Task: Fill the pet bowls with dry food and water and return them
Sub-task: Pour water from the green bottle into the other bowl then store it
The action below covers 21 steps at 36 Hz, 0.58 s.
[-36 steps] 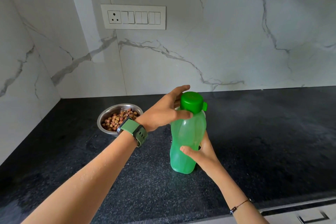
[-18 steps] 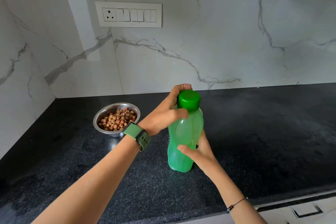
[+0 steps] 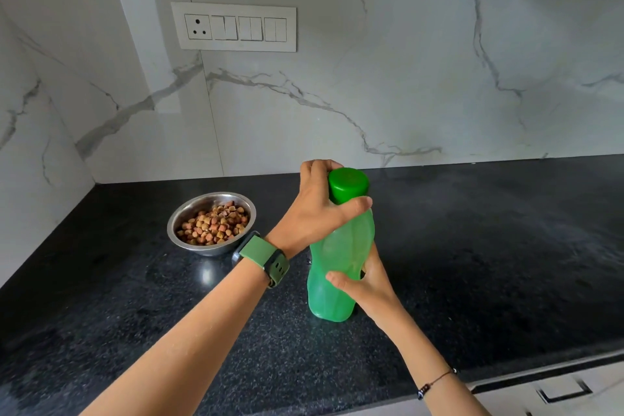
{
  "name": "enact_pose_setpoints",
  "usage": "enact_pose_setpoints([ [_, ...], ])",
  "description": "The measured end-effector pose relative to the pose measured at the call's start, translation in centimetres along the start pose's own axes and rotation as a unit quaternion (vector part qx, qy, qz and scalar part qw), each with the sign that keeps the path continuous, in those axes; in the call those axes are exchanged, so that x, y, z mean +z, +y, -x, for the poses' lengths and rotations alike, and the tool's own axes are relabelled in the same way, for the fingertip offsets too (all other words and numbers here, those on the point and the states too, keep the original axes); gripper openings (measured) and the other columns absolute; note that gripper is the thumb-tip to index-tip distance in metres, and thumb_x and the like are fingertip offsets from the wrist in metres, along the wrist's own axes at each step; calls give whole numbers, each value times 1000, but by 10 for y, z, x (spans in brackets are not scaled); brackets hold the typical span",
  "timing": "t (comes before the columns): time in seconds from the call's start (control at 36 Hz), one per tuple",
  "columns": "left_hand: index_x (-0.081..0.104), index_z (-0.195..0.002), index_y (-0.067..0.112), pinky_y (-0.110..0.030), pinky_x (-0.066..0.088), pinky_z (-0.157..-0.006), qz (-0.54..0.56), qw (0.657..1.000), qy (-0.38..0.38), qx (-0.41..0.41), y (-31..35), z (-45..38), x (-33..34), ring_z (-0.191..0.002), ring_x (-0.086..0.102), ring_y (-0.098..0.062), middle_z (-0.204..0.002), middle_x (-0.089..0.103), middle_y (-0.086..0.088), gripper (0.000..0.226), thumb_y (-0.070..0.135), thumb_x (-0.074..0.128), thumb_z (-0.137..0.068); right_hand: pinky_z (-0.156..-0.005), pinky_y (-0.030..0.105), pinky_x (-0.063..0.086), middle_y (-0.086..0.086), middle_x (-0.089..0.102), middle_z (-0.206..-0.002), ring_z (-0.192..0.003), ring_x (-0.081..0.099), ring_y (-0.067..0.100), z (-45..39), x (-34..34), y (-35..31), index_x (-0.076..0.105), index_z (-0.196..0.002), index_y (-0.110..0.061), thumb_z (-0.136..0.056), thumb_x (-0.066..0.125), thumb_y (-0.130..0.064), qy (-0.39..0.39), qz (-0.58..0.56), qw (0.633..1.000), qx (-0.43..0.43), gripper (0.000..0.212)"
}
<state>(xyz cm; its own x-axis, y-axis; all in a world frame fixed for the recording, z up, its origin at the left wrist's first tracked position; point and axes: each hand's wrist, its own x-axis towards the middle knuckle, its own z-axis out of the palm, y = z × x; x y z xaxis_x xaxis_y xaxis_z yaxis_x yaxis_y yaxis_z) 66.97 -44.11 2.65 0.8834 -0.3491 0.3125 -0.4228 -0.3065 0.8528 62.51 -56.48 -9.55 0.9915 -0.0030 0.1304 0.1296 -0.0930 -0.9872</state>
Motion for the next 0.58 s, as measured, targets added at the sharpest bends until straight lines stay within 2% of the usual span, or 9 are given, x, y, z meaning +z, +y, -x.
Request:
enact_pose_setpoints([
  [0.08,36,-114,20,-23,47,-88,109,994,-19,-1,-2,12,-3,-105,51,-11,-113,47,1,56,32,63,-67,-88,20,49,-1,57,-123,-111,58,5,0,1,-2,42,-121,-34,-54,77,-34,1,-5,1000,1,76],
  [0.14,43,-111,17,-24,49,-87,178,984,15,9,-7,20,-4,-101,56,-10,-109,54,2,44,17,56,-68,-83,14,49,-1,58,-121,-106,59,-1,0,1,-3,44,-119,-33,-55,78,-26,4,-11,1000,1,73],
  [0.19,51,-96,16,-23,51,-78,224,972,64,22,-13,24,-5,-90,59,-10,-99,59,0,32,6,49,-66,-80,11,48,0,58,-120,-104,59,-3,1,2,-4,44,-118,-32,-56,77,-23,5,-12,1000,-1,71],
  [0.28,56,-73,18,-28,46,-71,207,970,121,41,-22,21,-5,-76,55,-12,-79,60,4,23,-1,44,-69,-84,16,49,2,57,-122,-109,58,5,1,2,-3,43,-119,-33,-53,77,-33,6,-8,1000,1,75],
  [0.33,57,-74,21,-24,46,-73,186,972,137,49,-26,17,-6,-75,55,-8,-77,60,8,27,-2,45,-77,-87,20,49,2,57,-123,-111,57,8,0,2,-1,43,-120,-34,-53,77,-35,6,-3,1000,2,75],
  [0.42,56,-94,27,-21,48,-83,191,977,89,43,-21,12,-9,-93,59,-7,-98,60,7,27,7,48,-78,-86,20,49,1,56,-122,-111,57,7,1,2,-1,43,-120,-35,-54,77,-35,8,1,1000,-2,74],
  [0.5,50,-114,27,-16,47,-93,225,974,6,26,-17,8,-17,-115,53,-8,-120,56,5,45,7,50,-74,-88,20,49,0,56,-124,-111,57,6,1,2,-1,43,-121,-36,-55,76,-34,8,2,1000,-4,74],
  [0.58,45,-126,21,-19,42,-103,217,973,-73,14,-14,6,-28,-122,51,-9,-127,56,4,54,6,54,-75,-92,25,49,0,55,-125,-113,57,7,1,2,-2,42,-121,-37,-55,76,-35,2,1,1000,-1,75],
])
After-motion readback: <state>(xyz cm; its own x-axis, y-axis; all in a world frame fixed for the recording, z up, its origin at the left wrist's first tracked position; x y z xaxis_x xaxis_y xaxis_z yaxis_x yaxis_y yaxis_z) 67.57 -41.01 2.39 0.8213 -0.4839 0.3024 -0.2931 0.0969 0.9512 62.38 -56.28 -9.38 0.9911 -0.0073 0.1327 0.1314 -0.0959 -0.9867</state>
